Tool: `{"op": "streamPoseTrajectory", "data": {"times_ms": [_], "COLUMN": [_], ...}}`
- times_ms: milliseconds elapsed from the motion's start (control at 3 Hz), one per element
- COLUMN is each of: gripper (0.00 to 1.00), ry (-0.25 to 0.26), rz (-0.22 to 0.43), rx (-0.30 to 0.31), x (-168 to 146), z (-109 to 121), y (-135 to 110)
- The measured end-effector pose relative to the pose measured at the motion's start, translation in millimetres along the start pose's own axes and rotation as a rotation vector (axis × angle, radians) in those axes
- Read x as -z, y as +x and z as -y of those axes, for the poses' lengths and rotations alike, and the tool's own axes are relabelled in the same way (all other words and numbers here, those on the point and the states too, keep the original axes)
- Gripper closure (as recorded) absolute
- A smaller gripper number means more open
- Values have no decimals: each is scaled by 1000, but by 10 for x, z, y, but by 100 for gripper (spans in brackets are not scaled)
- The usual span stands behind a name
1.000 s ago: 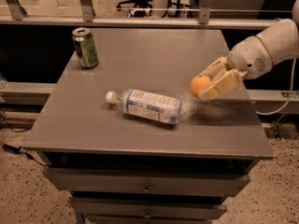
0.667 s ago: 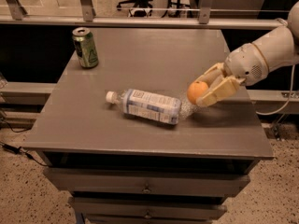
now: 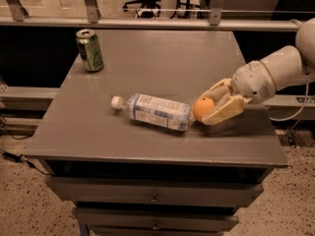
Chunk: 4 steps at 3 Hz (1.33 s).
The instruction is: Move orange near blue plastic bottle
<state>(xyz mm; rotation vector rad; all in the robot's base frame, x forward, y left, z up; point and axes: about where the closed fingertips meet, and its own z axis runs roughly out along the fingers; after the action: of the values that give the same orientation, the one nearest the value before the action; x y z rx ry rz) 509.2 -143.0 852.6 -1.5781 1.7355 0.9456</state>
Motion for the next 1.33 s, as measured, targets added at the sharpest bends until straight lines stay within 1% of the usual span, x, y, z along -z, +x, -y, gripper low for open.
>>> {"op": "streamPoseTrajectory", "data": {"times_ms": [333, 1000, 1333], "gripper": [57, 10, 0], "ry": [2, -14, -21], "rz": [7, 12, 10], "rx": [12, 24, 26], "x": [-27, -67, -71], "z": [-23, -73, -90], "y": [41, 77, 84]}}
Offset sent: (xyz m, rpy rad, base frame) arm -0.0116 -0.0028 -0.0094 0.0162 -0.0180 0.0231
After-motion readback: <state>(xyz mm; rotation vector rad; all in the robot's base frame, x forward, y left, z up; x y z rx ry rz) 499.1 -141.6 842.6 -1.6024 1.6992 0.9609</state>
